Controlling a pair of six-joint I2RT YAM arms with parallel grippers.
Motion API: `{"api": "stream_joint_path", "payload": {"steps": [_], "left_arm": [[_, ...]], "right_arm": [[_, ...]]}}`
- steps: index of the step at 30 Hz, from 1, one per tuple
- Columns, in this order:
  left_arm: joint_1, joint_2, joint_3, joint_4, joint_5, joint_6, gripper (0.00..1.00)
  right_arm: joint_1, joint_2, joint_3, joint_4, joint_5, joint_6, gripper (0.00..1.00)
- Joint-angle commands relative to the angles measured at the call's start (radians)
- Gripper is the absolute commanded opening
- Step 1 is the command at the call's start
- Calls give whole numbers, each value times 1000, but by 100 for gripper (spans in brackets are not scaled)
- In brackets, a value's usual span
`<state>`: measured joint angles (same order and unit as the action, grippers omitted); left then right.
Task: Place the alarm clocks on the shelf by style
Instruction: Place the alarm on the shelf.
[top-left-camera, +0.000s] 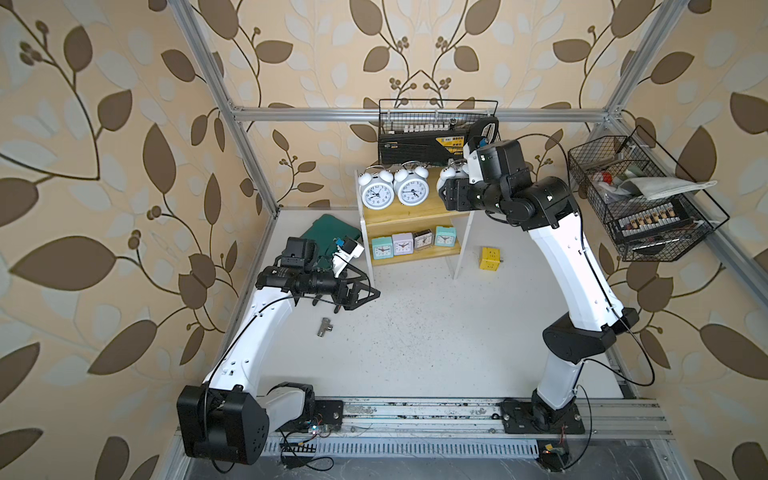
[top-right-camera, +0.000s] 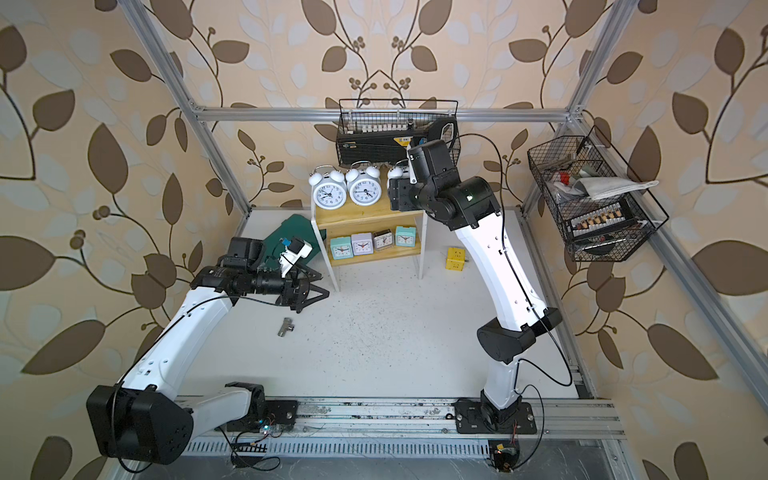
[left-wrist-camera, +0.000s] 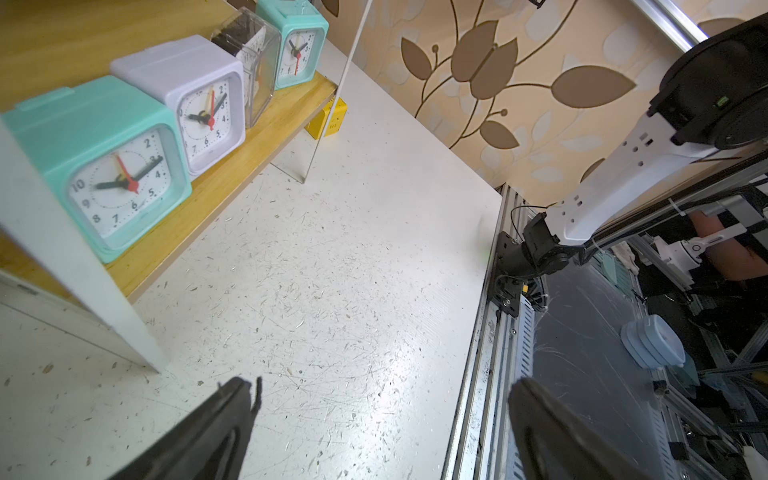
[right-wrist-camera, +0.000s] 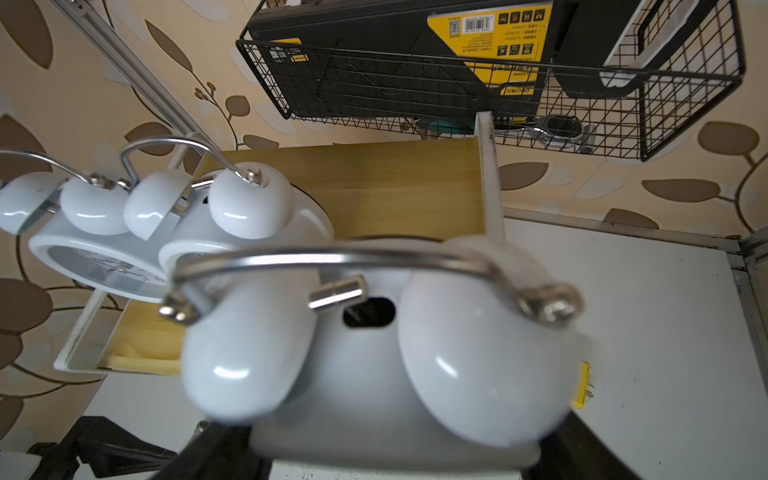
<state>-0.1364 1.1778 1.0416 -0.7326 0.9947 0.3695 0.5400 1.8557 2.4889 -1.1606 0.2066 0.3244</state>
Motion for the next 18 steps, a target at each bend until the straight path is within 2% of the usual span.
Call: {"api": "stream_joint_path", "payload": {"steps": [1, 18], "left_arm": [[12, -17, 25, 0, 7, 11, 99], [17, -18, 17, 1, 19, 17, 99]], "right_arm": [[-5, 10, -3, 80, 19, 8, 66], [-26, 100, 12, 130, 34, 19, 67]]}}
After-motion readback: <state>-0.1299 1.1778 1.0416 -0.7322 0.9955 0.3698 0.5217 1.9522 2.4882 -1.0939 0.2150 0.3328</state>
